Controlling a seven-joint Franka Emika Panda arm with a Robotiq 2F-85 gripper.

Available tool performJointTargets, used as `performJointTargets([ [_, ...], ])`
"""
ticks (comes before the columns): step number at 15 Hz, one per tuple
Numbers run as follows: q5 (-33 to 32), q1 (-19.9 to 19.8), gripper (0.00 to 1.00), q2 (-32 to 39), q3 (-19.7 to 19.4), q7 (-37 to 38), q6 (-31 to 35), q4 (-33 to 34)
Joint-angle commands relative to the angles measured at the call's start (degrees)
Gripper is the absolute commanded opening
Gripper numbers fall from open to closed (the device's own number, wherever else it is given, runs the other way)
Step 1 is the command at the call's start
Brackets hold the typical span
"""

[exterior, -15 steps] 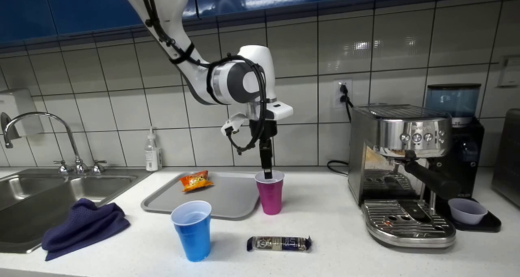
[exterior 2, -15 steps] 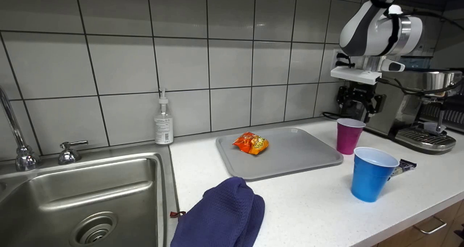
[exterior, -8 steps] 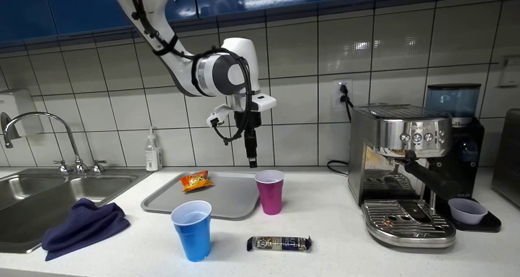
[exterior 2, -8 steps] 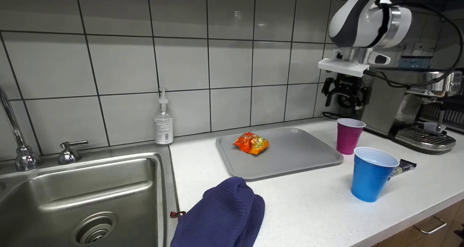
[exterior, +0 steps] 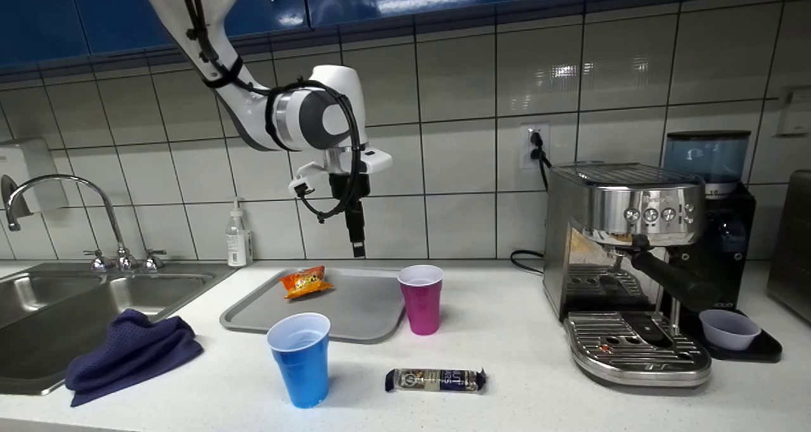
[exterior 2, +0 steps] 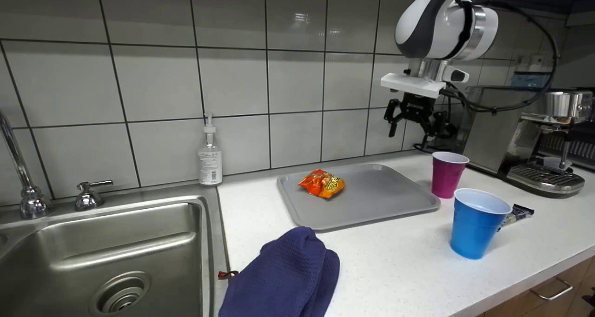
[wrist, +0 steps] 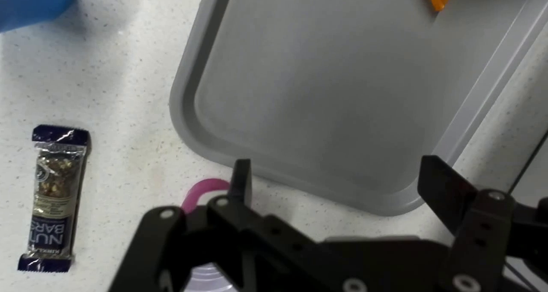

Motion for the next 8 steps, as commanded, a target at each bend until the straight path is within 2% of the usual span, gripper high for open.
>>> performJointTargets([
  [1, 0.31, 0.44, 1.0, -1.14, 1.33, -1.57, -0.56, -0.62],
  [8, -0.1, 0.95, 1.0, 0.0, 1.13, -0.74, -0.21, 0.04],
])
